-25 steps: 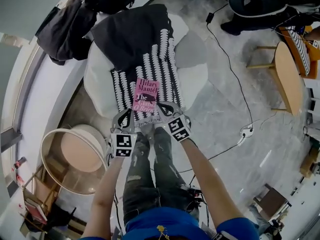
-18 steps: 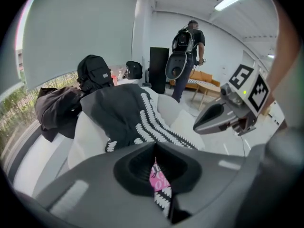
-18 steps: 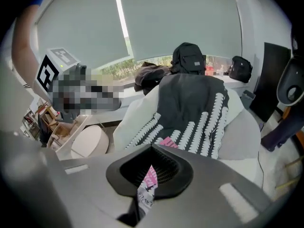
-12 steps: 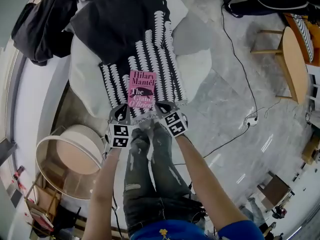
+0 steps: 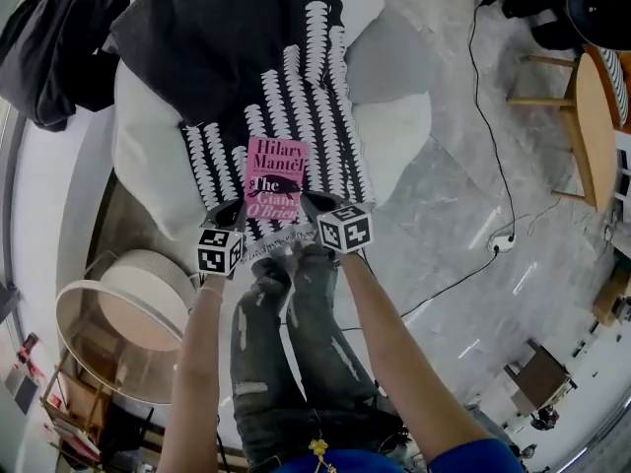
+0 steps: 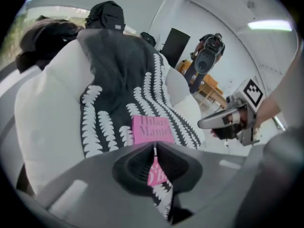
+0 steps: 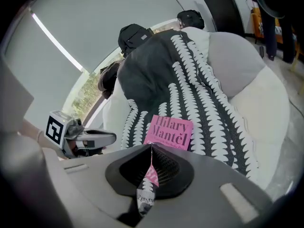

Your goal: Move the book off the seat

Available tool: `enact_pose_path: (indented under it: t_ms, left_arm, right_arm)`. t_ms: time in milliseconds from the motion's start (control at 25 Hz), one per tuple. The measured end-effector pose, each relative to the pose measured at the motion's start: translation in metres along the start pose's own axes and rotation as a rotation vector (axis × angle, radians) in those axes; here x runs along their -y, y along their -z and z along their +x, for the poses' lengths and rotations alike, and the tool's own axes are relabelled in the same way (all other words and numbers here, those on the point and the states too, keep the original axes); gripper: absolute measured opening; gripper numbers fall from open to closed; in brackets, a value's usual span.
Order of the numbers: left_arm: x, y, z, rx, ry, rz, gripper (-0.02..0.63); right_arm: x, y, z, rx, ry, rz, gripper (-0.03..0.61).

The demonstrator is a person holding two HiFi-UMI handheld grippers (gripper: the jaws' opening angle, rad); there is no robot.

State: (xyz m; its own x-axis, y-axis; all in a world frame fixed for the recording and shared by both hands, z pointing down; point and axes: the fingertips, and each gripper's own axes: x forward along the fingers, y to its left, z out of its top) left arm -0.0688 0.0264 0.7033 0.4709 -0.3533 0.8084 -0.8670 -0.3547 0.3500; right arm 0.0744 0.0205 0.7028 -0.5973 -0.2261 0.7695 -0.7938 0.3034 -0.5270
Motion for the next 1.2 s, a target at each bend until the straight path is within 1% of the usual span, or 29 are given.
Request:
enact_pose_path:
  t_ms: [80,160,240,320,400,480,560,600,640,680,720,800,920,960,1000,1120,1200]
  left_arm:
    - [-0.015,0.011,0.018,0.007,0.022,-0.041,0.048]
    - [-0.029,0.021,0.037,0.017,0.052,-0.072,0.077]
    - [-0.038,0.034,0.055,0.02,0.092,-0.105,0.125]
    - [-0.044,0.049,0.072,0.007,0.13,-0.11,0.145]
    - [-0.043,0.063,0.086,-0.012,0.173,-0.108,0.213]
    - [-0.038,0.072,0.098,-0.026,0.22,-0.114,0.233]
    - [-0.033,0.079,0.109,-0.042,0.256,-0.118,0.233]
    - [-0.032,0.082,0.113,-0.052,0.259,-0.115,0.237]
    - [-0.033,0.086,0.116,-0.065,0.25,-0.108,0.216]
    - [-0.036,0.089,0.119,-0.078,0.234,-0.1,0.177]
    - [-0.039,0.091,0.121,-0.088,0.221,-0.095,0.156]
    - [-0.037,0.091,0.122,-0.113,0.215,-0.075,0.151]
    - [-0.022,0.087,0.11,-0.151,0.209,-0.004,0.133]
    - [-0.017,0.083,0.102,-0.149,0.204,0.001,0.133]
    - [-0.014,0.078,0.091,-0.138,0.198,-0.013,0.133]
    - [-0.002,0.056,0.056,-0.082,0.179,-0.101,0.132]
    - [0.009,0.039,0.036,-0.055,0.168,-0.118,0.133]
  right_arm:
    - [0.013,0.004,0.021,0.011,-0.016,0.012,0.04]
    - [0.027,0.011,0.043,0.013,-0.026,0.032,0.092]
    - [0.042,0.024,0.063,0.001,-0.03,0.051,0.154]
    - [0.055,0.04,0.08,-0.016,-0.034,0.065,0.178]
    - [0.064,0.052,0.093,-0.024,-0.049,0.087,0.206]
    - [0.07,0.059,0.103,-0.021,-0.078,0.107,0.226]
    - [0.072,0.061,0.114,-0.019,-0.106,0.11,0.224]
    - [0.072,0.062,0.119,-0.021,-0.113,0.111,0.221]
    - [0.072,0.064,0.123,-0.023,-0.112,0.117,0.209]
    - [0.074,0.066,0.125,-0.021,-0.103,0.129,0.193]
    - [0.077,0.066,0.126,-0.015,-0.093,0.146,0.143]
    - [0.08,0.064,0.123,-0.002,-0.075,0.166,0.129]
    - [0.075,0.051,0.105,0.003,-0.046,0.112,0.121]
    - [0.07,0.044,0.097,-0.002,-0.046,0.09,0.12]
    - [0.063,0.038,0.088,-0.004,-0.049,0.075,0.12]
    - [0.039,0.016,0.059,0.018,-0.047,0.06,0.12]
    - [0.027,-0.001,0.037,0.03,-0.036,0.044,0.12]
